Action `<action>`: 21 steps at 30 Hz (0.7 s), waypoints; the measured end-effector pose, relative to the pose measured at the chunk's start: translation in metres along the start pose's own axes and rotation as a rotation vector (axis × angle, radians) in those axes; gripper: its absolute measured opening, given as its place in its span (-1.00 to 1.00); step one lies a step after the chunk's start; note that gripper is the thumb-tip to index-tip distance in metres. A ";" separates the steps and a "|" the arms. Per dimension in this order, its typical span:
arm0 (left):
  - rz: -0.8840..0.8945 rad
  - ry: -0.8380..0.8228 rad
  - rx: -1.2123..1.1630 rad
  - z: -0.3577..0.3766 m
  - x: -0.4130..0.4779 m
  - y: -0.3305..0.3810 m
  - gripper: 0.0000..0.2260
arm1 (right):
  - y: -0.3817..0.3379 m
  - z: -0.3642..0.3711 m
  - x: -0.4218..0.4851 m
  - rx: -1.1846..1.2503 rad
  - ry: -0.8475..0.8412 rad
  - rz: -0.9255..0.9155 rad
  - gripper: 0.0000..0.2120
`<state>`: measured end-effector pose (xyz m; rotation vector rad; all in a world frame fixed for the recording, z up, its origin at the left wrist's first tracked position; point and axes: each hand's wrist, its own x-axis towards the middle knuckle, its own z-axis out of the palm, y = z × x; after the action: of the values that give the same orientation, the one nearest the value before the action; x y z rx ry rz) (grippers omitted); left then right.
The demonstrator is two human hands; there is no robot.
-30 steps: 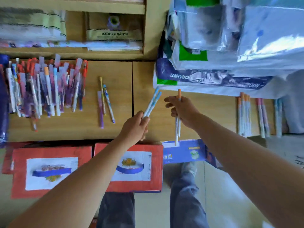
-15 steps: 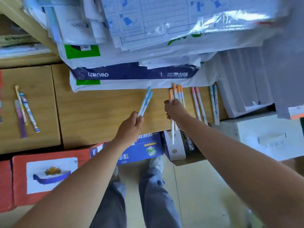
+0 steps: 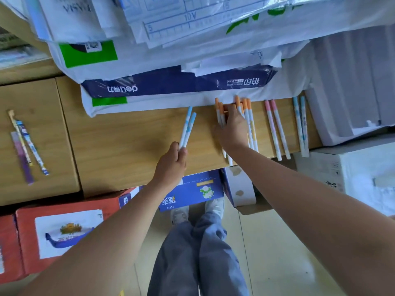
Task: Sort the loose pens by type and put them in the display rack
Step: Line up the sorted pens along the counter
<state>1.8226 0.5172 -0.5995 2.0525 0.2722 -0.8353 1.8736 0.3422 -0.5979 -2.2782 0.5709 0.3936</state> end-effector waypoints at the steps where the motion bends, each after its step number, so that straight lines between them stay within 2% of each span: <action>1: 0.003 -0.007 -0.013 0.000 0.001 -0.002 -0.81 | 0.002 0.001 0.001 -0.016 0.019 -0.015 -0.59; 10: -0.009 -0.047 -0.102 -0.003 0.002 -0.005 -0.80 | 0.008 0.003 0.002 -0.113 0.078 -0.126 -0.40; 14: 0.008 -0.061 -0.123 -0.004 0.001 -0.005 -0.81 | 0.013 0.004 -0.004 -0.131 0.102 -0.177 -0.49; 17: 0.020 -0.090 -0.171 -0.006 -0.002 0.000 -0.82 | 0.011 0.001 -0.011 -0.023 0.146 -0.221 -0.60; 19: 0.029 -0.119 -0.186 -0.006 -0.004 0.005 -0.81 | 0.004 -0.003 -0.018 0.116 0.070 -0.122 -0.70; 21: 0.041 -0.161 -0.201 -0.003 -0.006 0.012 -0.80 | -0.005 -0.009 -0.027 0.283 -0.159 -0.016 -0.77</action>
<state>1.8254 0.5136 -0.5870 1.7879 0.2149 -0.9050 1.8539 0.3467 -0.5770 -1.9602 0.4935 0.4517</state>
